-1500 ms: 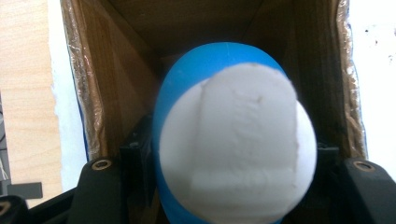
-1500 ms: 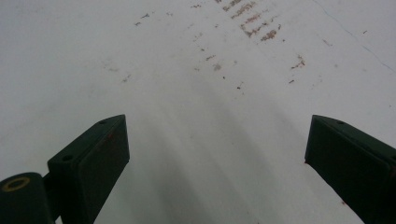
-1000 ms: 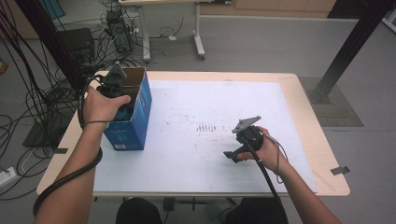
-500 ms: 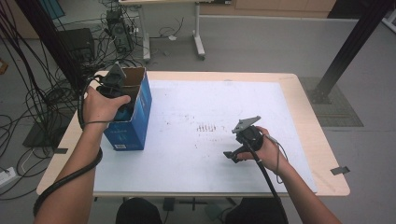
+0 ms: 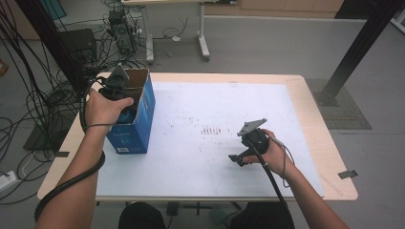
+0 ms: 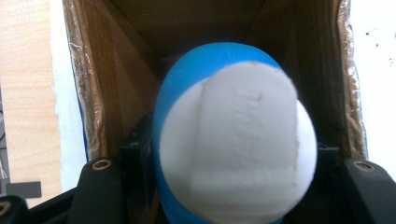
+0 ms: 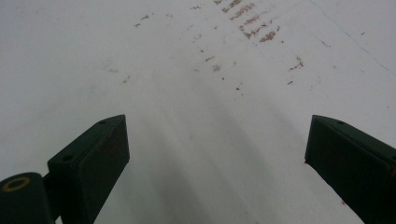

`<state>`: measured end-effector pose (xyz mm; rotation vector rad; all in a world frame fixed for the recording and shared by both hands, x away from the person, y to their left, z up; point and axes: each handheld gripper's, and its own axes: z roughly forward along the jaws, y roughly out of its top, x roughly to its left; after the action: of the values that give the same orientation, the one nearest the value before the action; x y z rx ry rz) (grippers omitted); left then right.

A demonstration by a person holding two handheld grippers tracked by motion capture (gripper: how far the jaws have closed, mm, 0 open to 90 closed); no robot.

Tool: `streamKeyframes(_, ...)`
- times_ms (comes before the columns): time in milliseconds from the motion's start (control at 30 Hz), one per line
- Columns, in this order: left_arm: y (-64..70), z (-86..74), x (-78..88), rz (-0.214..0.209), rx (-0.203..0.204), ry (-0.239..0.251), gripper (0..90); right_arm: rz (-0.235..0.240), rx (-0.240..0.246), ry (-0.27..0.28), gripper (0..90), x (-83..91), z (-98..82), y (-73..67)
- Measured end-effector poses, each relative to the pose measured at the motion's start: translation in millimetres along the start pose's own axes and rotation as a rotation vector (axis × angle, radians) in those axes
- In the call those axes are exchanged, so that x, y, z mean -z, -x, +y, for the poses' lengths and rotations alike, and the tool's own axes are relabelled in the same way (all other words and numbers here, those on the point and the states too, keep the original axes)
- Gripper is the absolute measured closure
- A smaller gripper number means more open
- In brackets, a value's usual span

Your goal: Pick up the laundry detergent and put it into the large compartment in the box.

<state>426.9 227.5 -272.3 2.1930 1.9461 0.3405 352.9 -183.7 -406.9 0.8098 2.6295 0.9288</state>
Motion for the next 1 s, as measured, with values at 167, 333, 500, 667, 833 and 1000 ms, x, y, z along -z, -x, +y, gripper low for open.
streamKeyframes(167,-0.1,0.1,0.0,-0.002,0.004,0.002,37.6,-0.002,0.002,0.001,6.1,0.3,0.2,-0.1)
streamKeyframes(333,-0.6,0.0,-0.1,-0.003,0.006,0.002,37.6,-0.001,-0.001,-0.001,6.1,0.1,-0.1,0.2)
streamKeyframes(500,-0.3,-0.2,-0.1,-0.002,0.009,0.005,37.6,-0.001,0.000,0.002,6.1,0.2,0.1,0.1)
streamKeyframes(667,-0.8,-0.3,0.1,0.000,0.010,0.002,37.6,-0.001,0.001,0.000,6.1,0.1,-0.1,-0.1)
streamKeyframes(833,0.0,0.4,-0.1,0.003,0.009,0.000,37.6,0.002,-0.002,0.003,6.1,-0.5,-0.1,-0.4)
streamKeyframes(1000,0.2,0.1,-0.1,0.003,0.013,0.001,37.6,0.001,0.000,0.003,6.1,-0.4,-0.1,-0.5)
